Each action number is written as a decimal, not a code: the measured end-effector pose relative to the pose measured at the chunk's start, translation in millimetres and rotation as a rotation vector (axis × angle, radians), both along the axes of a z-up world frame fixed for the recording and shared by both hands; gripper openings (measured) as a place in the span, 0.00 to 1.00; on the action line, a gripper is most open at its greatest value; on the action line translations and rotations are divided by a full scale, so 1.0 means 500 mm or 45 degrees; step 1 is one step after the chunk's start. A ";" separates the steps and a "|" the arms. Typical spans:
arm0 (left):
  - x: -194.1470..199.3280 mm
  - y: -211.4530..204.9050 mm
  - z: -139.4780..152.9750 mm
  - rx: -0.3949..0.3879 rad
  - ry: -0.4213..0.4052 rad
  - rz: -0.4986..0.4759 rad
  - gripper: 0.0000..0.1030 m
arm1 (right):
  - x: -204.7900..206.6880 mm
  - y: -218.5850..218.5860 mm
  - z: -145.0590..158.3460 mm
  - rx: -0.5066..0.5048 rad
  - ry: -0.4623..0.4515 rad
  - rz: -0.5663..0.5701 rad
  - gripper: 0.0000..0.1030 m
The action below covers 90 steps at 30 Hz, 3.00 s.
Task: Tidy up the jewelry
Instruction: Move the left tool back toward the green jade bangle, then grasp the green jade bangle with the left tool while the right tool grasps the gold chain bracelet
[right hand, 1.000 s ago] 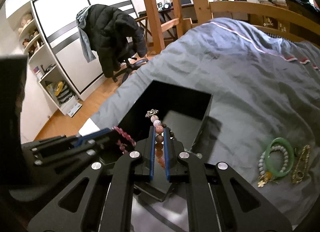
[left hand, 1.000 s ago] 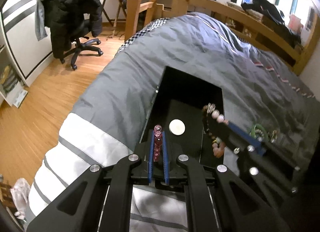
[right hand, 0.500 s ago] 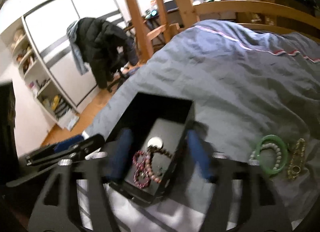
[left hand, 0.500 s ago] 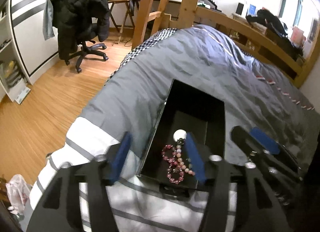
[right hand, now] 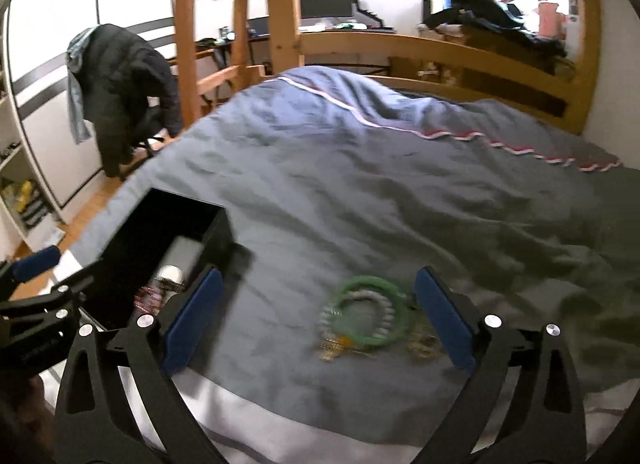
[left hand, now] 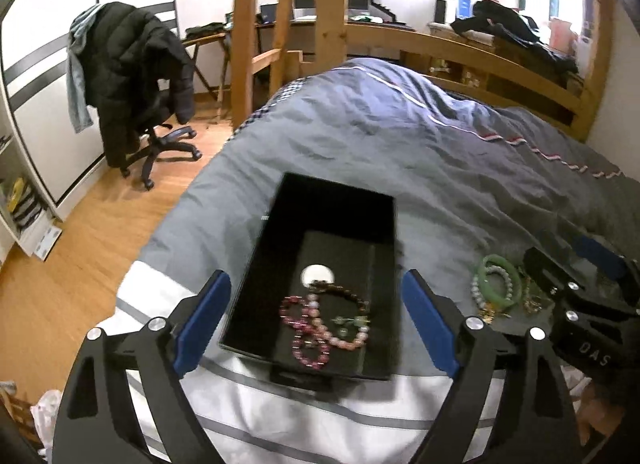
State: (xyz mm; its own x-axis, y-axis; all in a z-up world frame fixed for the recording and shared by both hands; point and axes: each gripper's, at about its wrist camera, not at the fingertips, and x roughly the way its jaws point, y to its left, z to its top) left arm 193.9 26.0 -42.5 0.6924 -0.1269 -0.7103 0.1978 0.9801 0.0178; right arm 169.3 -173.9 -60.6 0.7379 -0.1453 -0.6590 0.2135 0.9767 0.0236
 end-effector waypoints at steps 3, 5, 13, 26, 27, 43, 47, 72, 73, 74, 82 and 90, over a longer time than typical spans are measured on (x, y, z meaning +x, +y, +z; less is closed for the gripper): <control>-0.014 -0.027 -0.001 -0.040 -0.007 -0.015 0.88 | -0.037 -0.030 0.006 -0.038 -0.002 -0.051 0.96; -0.021 -0.042 -0.006 -0.103 0.014 -0.035 0.89 | -0.058 -0.047 0.005 -0.049 0.000 -0.072 0.96; -0.055 -0.147 -0.048 -0.075 0.016 -0.172 0.89 | -0.115 -0.123 -0.012 -0.039 0.036 -0.168 0.96; -0.057 -0.217 -0.097 -0.051 0.034 -0.238 0.89 | -0.163 -0.209 -0.048 0.021 0.077 -0.278 0.96; -0.055 -0.222 -0.101 -0.044 0.037 -0.240 0.89 | -0.163 -0.211 -0.052 0.021 0.080 -0.279 0.96; -0.024 -0.271 -0.147 -0.028 0.100 -0.287 0.89 | -0.130 -0.223 -0.121 0.049 0.147 -0.264 0.96; -0.014 -0.275 -0.154 -0.037 0.114 -0.286 0.89 | -0.119 -0.224 -0.131 0.058 0.153 -0.258 0.96; 0.039 -0.301 -0.218 0.055 0.224 -0.243 0.60 | -0.014 -0.219 -0.226 0.087 0.296 -0.149 0.74; 0.041 -0.300 -0.221 0.052 0.234 -0.244 0.57 | -0.013 -0.218 -0.228 0.092 0.296 -0.142 0.71; 0.044 -0.301 -0.222 0.055 0.238 -0.243 0.51 | -0.011 -0.218 -0.229 0.100 0.296 -0.132 0.69; 0.033 -0.309 -0.220 0.052 0.246 -0.292 0.21 | -0.038 -0.230 -0.226 0.172 0.232 -0.130 0.16; 0.032 -0.299 -0.212 -0.001 0.266 -0.293 0.09 | -0.058 -0.245 -0.222 0.261 0.189 -0.118 0.07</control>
State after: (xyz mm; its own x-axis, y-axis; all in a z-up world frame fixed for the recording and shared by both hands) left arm 210.0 -123.6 -148.3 0.4842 -0.2639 -0.8342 0.4135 0.9093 -0.0476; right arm 140.5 -296.3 -171.4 0.6208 -0.0597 -0.7817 0.3175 0.9308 0.1810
